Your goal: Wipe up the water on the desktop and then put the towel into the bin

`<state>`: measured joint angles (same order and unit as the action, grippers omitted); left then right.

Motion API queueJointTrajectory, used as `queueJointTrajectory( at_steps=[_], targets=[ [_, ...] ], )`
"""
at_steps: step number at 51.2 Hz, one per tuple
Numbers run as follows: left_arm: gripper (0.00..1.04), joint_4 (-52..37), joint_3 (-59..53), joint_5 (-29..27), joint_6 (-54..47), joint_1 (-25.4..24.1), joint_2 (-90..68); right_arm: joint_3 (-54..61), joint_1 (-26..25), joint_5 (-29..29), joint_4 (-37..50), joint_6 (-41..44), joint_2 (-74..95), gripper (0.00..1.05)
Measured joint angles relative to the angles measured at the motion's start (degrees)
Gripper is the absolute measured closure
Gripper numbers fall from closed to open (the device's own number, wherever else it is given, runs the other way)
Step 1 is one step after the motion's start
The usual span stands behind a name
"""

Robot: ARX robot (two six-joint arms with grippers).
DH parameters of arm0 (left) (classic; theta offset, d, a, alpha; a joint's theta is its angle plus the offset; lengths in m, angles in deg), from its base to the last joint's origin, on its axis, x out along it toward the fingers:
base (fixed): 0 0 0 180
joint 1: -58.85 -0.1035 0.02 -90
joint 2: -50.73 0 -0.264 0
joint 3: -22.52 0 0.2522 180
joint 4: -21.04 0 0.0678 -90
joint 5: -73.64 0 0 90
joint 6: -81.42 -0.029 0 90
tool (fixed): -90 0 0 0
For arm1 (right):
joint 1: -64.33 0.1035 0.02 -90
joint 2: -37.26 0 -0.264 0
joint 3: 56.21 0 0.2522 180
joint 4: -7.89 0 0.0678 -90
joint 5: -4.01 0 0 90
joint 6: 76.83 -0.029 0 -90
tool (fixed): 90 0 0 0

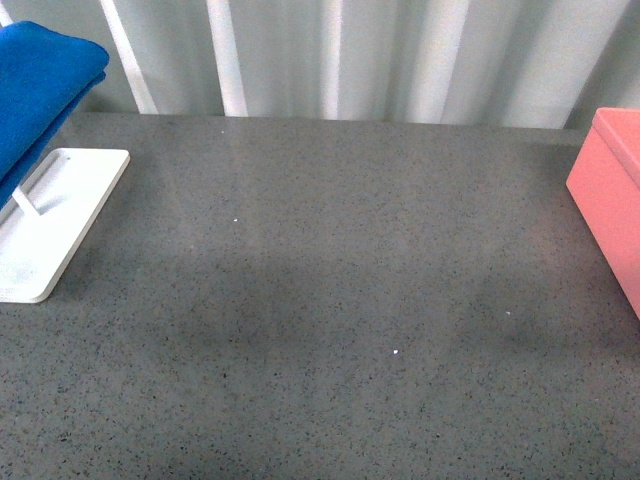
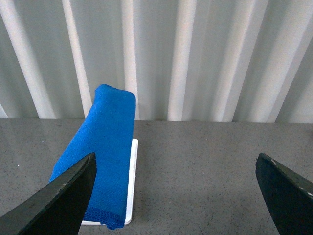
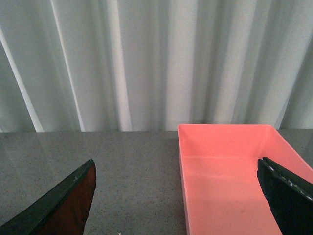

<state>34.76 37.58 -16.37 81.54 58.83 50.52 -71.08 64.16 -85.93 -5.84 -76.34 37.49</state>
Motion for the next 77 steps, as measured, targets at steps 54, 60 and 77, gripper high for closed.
queueJointTrajectory(
  at_steps=[54, 60, 77],
  targets=[
    [0.07, 0.0, 0.0, 0.0, 0.0, 0.0, 0.0, 0.0, 0.0, 0.0, 0.0, 0.0, 0.0, 0.07],
    [0.07, 0.0, 0.0, 0.0, 0.0, 0.0, 0.0, 0.0, 0.0, 0.0, 0.0, 0.0, 0.0, 0.07],
    [0.07, 0.0, 0.0, 0.0, 0.0, 0.0, 0.0, 0.0, 0.0, 0.0, 0.0, 0.0, 0.0, 0.07]
  ],
)
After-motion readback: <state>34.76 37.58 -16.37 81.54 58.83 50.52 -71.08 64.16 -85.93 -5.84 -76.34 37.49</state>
